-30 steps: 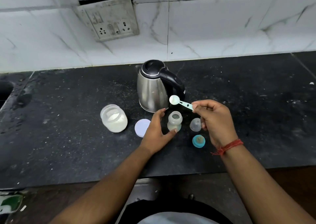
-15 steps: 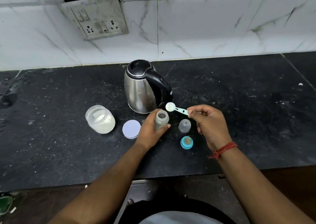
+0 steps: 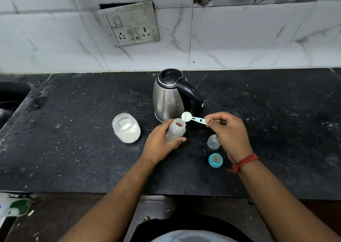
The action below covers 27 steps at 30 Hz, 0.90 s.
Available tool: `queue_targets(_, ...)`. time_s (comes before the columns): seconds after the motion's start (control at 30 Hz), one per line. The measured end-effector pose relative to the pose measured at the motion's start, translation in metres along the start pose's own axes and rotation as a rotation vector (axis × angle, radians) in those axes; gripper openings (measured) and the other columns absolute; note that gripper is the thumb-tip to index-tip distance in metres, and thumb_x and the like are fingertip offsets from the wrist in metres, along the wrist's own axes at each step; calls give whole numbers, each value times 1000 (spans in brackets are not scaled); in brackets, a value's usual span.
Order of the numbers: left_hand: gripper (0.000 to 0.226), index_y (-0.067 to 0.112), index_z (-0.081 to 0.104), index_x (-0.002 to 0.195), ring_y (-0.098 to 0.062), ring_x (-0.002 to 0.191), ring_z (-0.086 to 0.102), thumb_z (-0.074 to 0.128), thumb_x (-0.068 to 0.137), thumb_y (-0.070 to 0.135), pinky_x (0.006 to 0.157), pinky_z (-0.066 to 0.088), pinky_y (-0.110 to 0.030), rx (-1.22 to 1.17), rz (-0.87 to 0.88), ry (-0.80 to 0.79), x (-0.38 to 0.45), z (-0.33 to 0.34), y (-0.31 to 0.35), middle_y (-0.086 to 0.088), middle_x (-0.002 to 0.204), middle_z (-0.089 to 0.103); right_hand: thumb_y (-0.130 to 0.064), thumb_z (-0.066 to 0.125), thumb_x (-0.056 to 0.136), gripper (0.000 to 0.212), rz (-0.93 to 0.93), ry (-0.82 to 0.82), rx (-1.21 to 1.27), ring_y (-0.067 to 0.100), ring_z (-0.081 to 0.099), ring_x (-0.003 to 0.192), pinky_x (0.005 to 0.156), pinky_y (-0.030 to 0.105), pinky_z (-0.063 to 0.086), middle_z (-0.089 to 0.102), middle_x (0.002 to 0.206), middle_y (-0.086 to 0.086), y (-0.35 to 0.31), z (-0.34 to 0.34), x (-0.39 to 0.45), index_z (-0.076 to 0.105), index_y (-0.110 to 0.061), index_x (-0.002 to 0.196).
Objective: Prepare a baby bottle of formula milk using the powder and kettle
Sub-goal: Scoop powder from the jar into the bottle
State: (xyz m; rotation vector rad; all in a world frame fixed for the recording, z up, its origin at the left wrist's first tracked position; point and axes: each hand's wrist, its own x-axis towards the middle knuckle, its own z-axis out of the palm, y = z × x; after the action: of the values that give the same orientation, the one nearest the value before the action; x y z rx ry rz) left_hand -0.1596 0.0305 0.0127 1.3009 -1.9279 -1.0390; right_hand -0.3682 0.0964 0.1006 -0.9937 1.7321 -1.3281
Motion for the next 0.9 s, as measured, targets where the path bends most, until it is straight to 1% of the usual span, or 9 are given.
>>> queue_targets(0.13,65,44,56,132,-2,115,61,80,74,60,100,52,-38,60,50,-19,0,-8,4,22,122,67,-12,72,91,11,-59,-10,-71,7,55,67,60,19,49,70,87,11,-4,4,-1,79,-20,89)
queue_targets(0.23,64,44,56,132,-4,114,62,81,75,58,100,52,-41,73,65,-16,0,-12,4,21,121,68,-12,72,91,11,-115,-23,-141,4,56,68,67,23,51,69,82,6,-5,9,-2,78,-20,89)
queue_targets(0.33,63,44,55,131,-6,112,63,82,76,58,99,52,-42,95,70,-17,0,-14,3,19,121,68,-10,71,91,10,-164,-29,-184,6,56,66,63,22,49,68,80,5,-3,12,-4,78,-17,89)
queue_targets(0.43,63,44,55,131,-6,111,63,81,75,59,98,53,-42,104,71,-26,1,-15,2,20,119,68,-8,70,90,11,-280,-26,-300,6,59,70,64,15,46,66,81,-6,-2,16,-6,77,-17,89)
queue_targets(0.53,65,42,56,132,-6,112,62,81,75,60,99,52,-42,105,75,-35,1,-16,1,21,120,68,-14,68,91,10,-428,-33,-479,6,59,75,67,22,47,63,84,-13,-3,19,-8,75,-21,93)
queue_targets(0.63,65,42,56,132,-5,112,63,81,75,60,99,53,-41,92,78,-41,1,-16,1,19,121,68,-19,64,94,7,-634,-49,-737,12,58,68,58,32,48,60,89,-10,-5,20,-12,71,-21,96)
queue_targets(0.73,65,39,58,132,-5,113,64,81,75,59,99,53,-42,83,81,-41,2,-15,2,19,121,69,-14,64,92,5,-820,-128,-961,22,59,64,48,36,48,58,90,0,-4,22,-14,68,-15,95)
queue_targets(0.83,64,39,58,132,-5,114,64,82,75,57,99,53,-41,80,83,-40,2,-15,3,20,121,69,-4,68,87,10,-888,-165,-957,21,55,64,50,30,41,57,87,3,1,23,-13,69,-10,96)
queue_targets(0.9,63,40,58,132,-6,114,64,82,76,57,99,53,-41,83,86,-41,1,-16,3,20,122,69,-2,69,87,12,-924,-180,-947,21,55,65,50,32,44,58,87,5,2,21,-13,69,-7,97)
